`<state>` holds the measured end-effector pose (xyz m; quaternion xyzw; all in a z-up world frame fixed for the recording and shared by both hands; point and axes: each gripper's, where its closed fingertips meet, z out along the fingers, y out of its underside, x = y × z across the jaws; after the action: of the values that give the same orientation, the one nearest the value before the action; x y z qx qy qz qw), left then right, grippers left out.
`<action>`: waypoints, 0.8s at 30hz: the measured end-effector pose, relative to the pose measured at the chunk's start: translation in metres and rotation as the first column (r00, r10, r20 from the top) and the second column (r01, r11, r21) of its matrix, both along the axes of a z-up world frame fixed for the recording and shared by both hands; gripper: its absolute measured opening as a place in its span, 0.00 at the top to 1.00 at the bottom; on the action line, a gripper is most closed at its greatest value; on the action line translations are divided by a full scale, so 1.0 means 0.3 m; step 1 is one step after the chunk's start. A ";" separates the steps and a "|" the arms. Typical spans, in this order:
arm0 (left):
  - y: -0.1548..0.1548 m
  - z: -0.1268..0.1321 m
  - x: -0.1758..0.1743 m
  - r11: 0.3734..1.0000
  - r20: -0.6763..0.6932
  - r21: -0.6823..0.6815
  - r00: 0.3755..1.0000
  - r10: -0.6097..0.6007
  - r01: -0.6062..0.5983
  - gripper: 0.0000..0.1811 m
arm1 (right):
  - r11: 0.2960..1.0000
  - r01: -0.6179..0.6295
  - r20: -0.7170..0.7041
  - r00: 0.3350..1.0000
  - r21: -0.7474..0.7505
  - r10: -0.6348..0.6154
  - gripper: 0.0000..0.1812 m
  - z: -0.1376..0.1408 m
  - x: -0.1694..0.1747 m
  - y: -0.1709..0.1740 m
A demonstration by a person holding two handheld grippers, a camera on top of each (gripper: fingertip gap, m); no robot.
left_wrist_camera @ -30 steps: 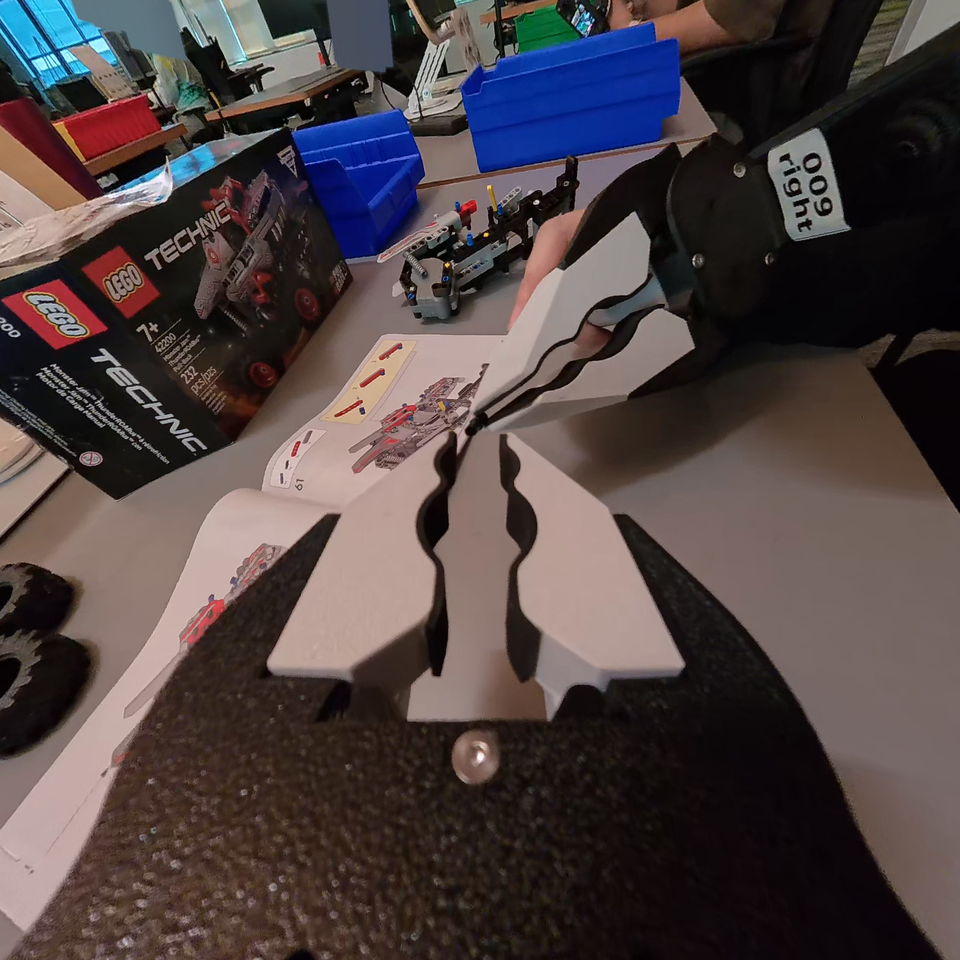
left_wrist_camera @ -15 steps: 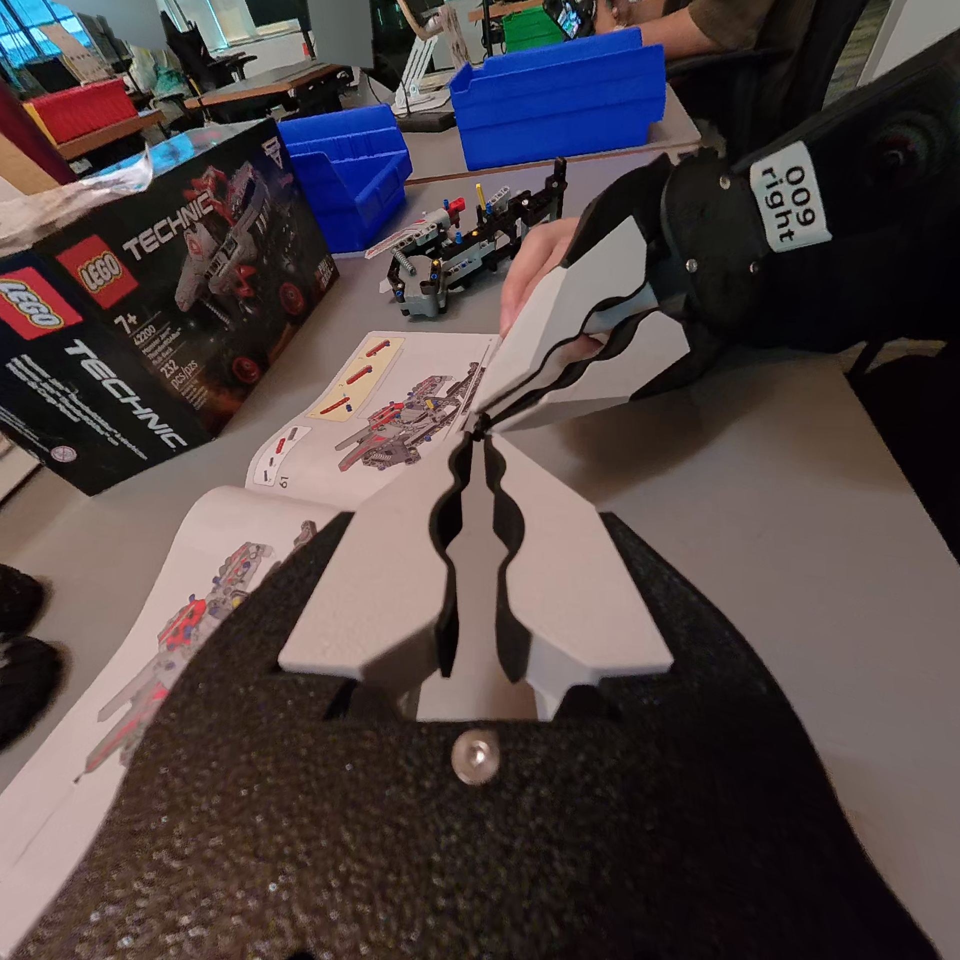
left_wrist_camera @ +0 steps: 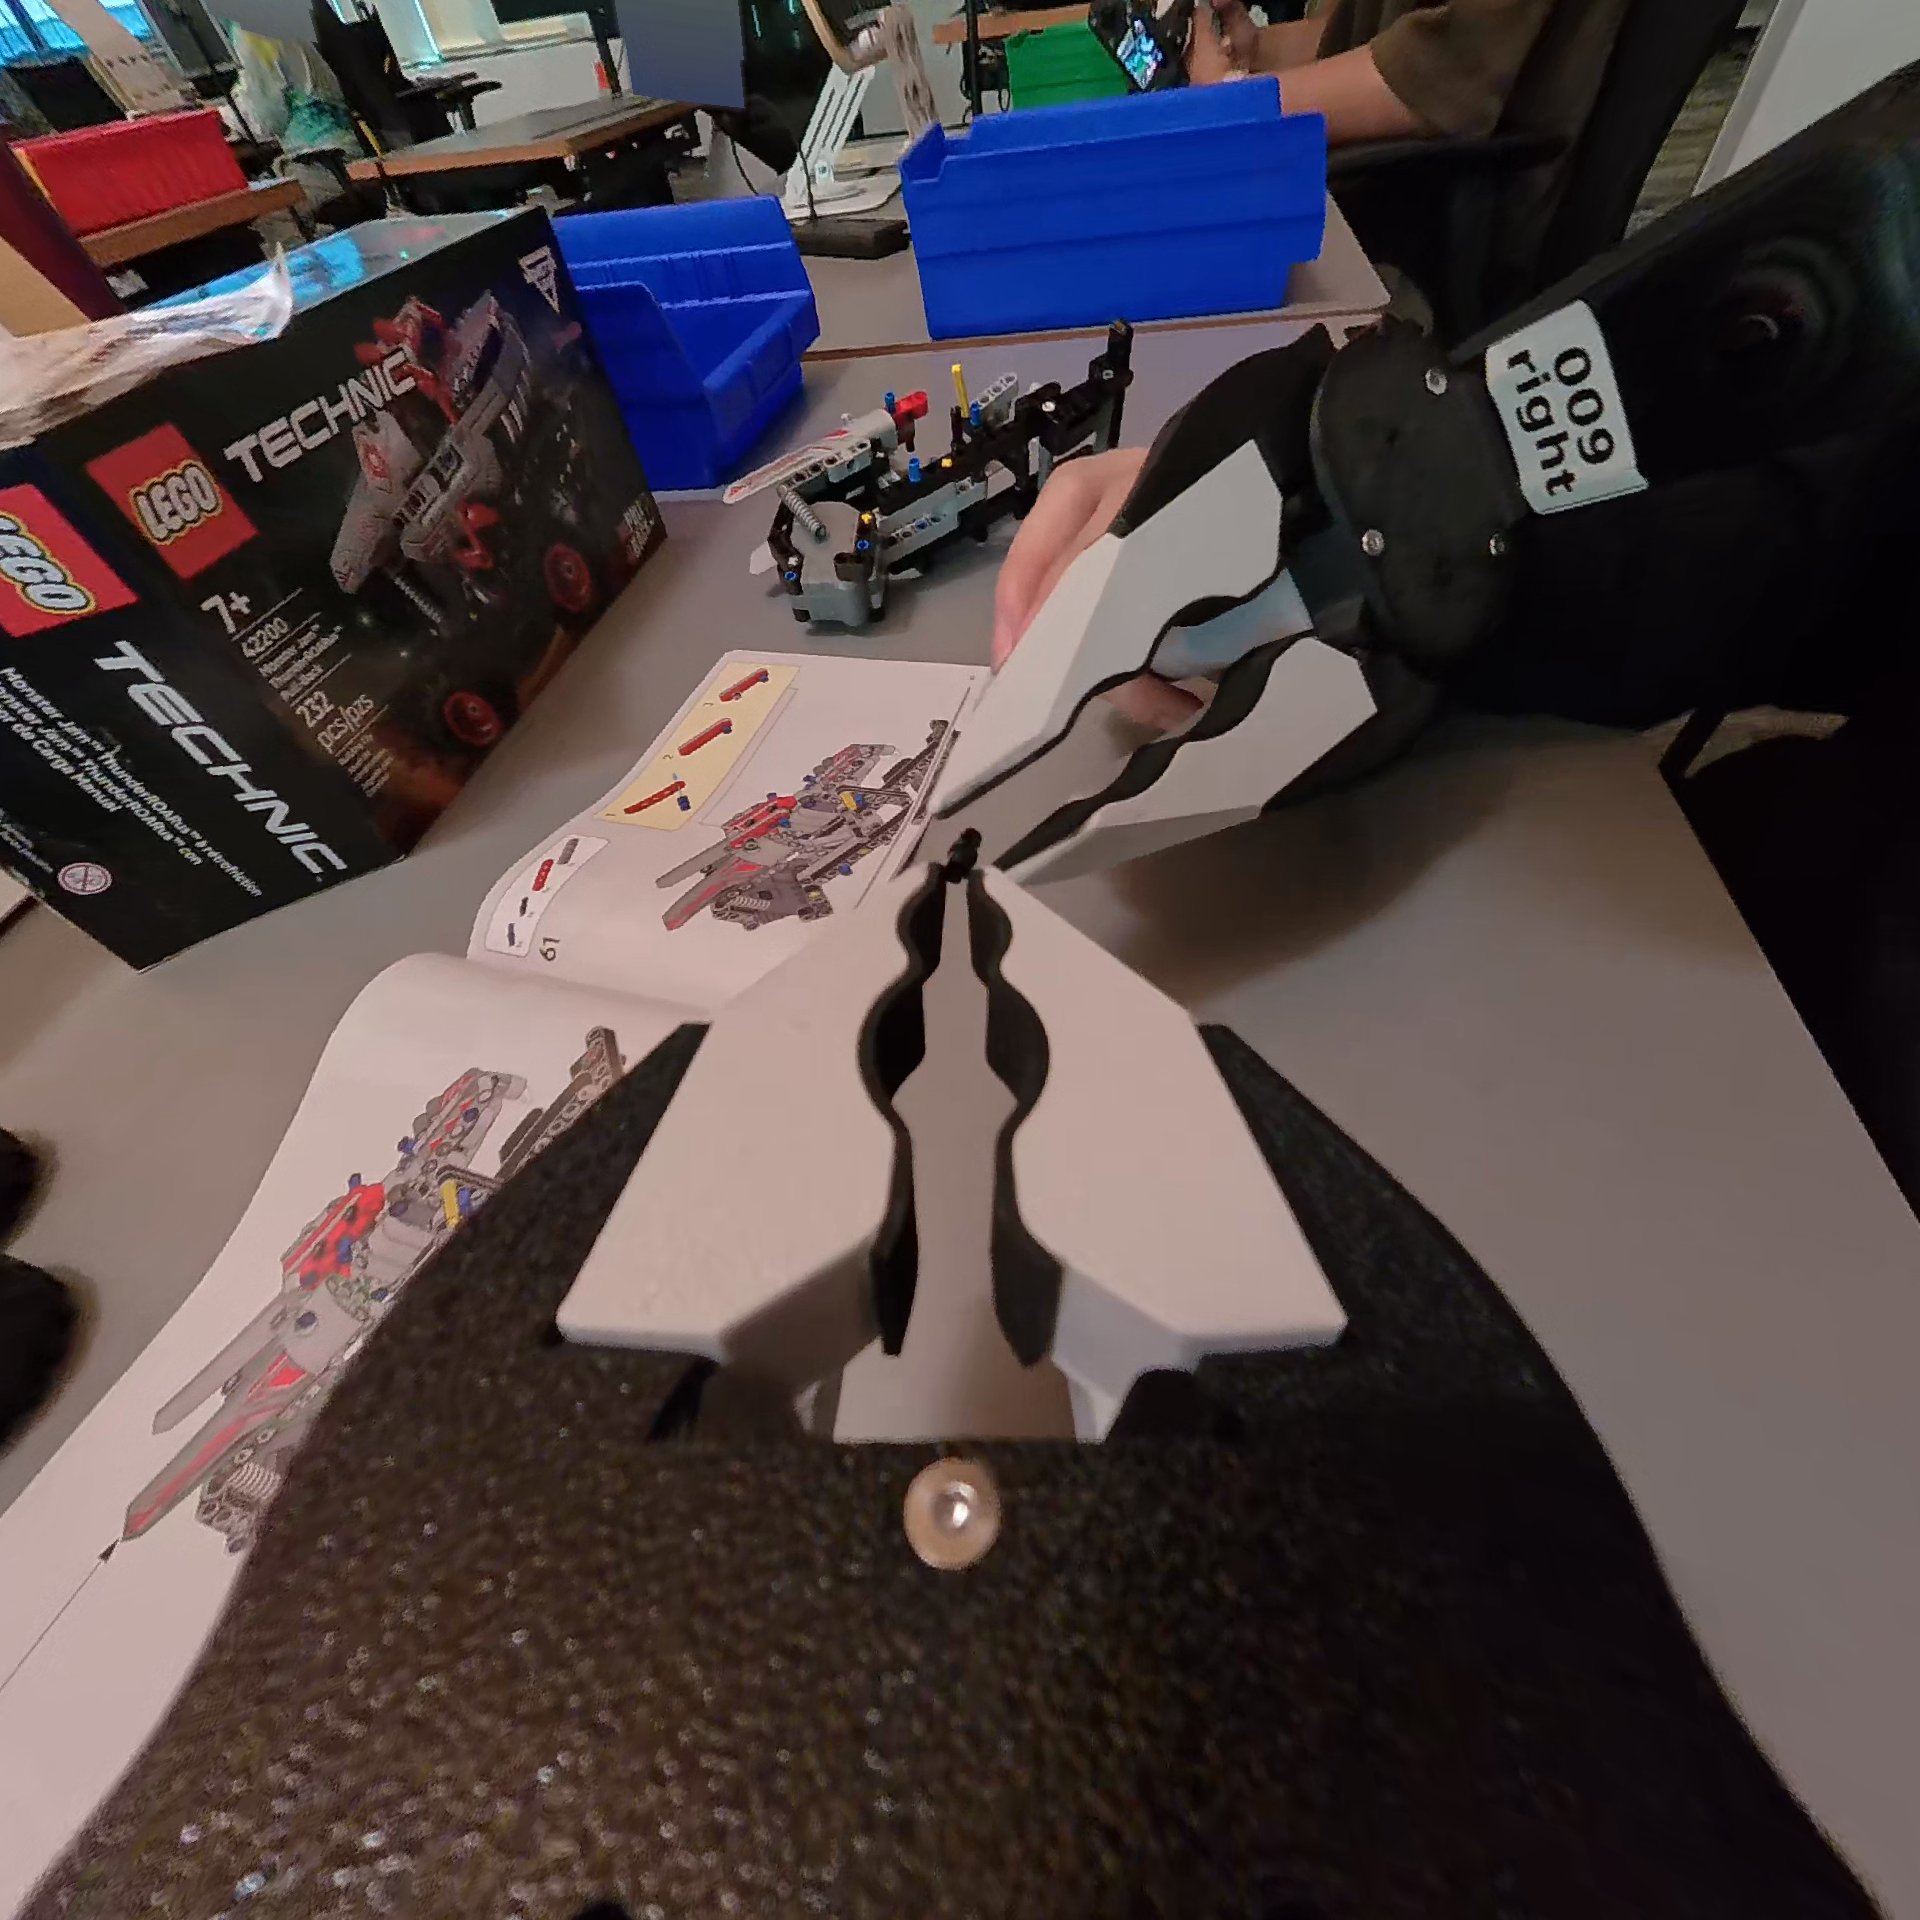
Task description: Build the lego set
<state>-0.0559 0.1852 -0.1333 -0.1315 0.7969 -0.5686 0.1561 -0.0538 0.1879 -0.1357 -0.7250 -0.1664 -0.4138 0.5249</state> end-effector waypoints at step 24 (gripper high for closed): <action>-0.023 -0.027 -0.016 1.000 -0.021 0.025 1.000 -0.015 0.016 0.99 | 0.999 -0.028 -0.058 0.998 -0.035 0.026 0.98 -0.018 -0.009 0.003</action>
<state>-0.0606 0.1783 -0.1414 -0.1292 0.8065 -0.5584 0.1449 -0.0564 0.1889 -0.1412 -0.7435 -0.1682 -0.3824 0.5222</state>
